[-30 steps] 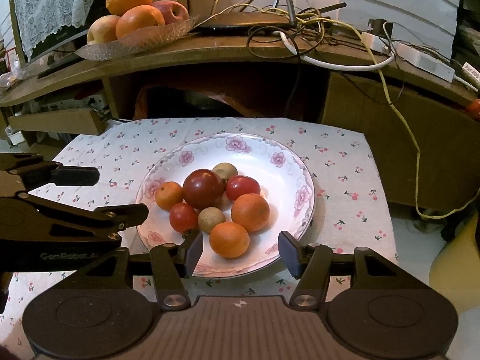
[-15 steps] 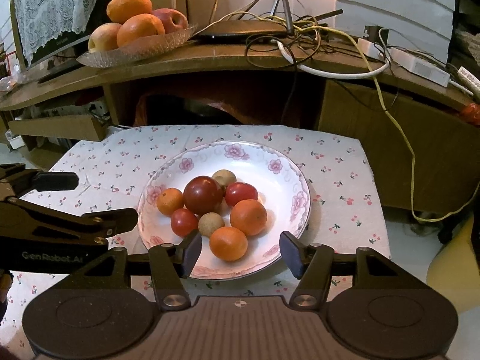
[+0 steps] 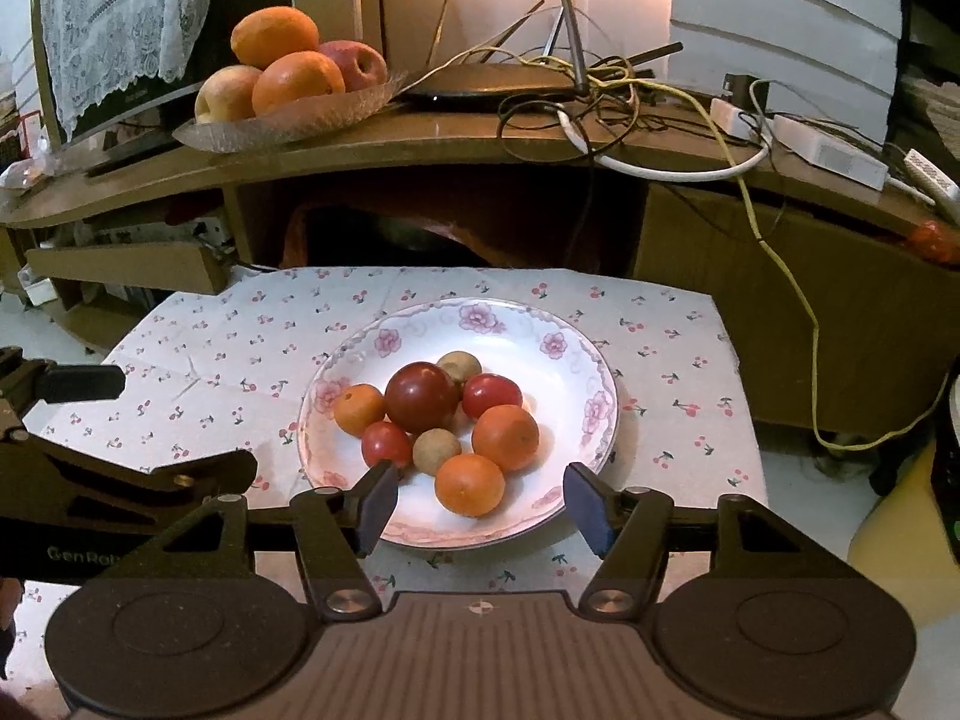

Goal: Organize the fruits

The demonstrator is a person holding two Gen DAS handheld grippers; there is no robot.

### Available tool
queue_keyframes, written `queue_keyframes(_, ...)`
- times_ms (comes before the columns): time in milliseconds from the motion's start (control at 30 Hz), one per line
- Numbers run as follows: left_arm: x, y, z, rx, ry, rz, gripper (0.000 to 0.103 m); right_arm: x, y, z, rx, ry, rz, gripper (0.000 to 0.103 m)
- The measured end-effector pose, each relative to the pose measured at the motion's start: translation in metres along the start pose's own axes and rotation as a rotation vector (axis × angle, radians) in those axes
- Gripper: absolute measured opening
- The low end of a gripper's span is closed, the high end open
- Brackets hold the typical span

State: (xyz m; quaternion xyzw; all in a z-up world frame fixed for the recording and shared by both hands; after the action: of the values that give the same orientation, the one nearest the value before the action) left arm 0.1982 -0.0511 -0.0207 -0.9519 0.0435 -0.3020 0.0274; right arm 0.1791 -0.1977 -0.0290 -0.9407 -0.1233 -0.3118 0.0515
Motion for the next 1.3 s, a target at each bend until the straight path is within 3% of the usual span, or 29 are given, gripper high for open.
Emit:
queue_keyframes(367,-0.023,-0.009,-0.028,0.003,0.001,-0.025,0.103,-0.018,-0.015,-0.035,0.003,0.049,0.030,0.064)
queue_keyframes(833,-0.058,-0.006,-0.060,-0.035,0.003,-0.024,0.103,-0.062,-0.026,-0.070,-0.002,0.052,0.105,0.066)
queue_keyframes(1300,-0.104,-0.012,-0.080,-0.019,-0.028,-0.013,0.103,-0.097,-0.046,-0.096,-0.003,0.061,0.106,0.068)
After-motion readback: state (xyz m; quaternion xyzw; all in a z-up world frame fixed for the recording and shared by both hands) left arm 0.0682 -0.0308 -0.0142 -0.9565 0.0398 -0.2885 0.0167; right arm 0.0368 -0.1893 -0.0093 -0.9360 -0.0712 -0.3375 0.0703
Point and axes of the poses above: each gripper's, at about its wrist camera, not at the fingertips, and z roughly the way its jaws point, y to its right, x to its top, the point moved 6 cm from there along z, roughly the way its jaws point, and after that the axes turned 11 degrees about -y, right-handed, at the moved point
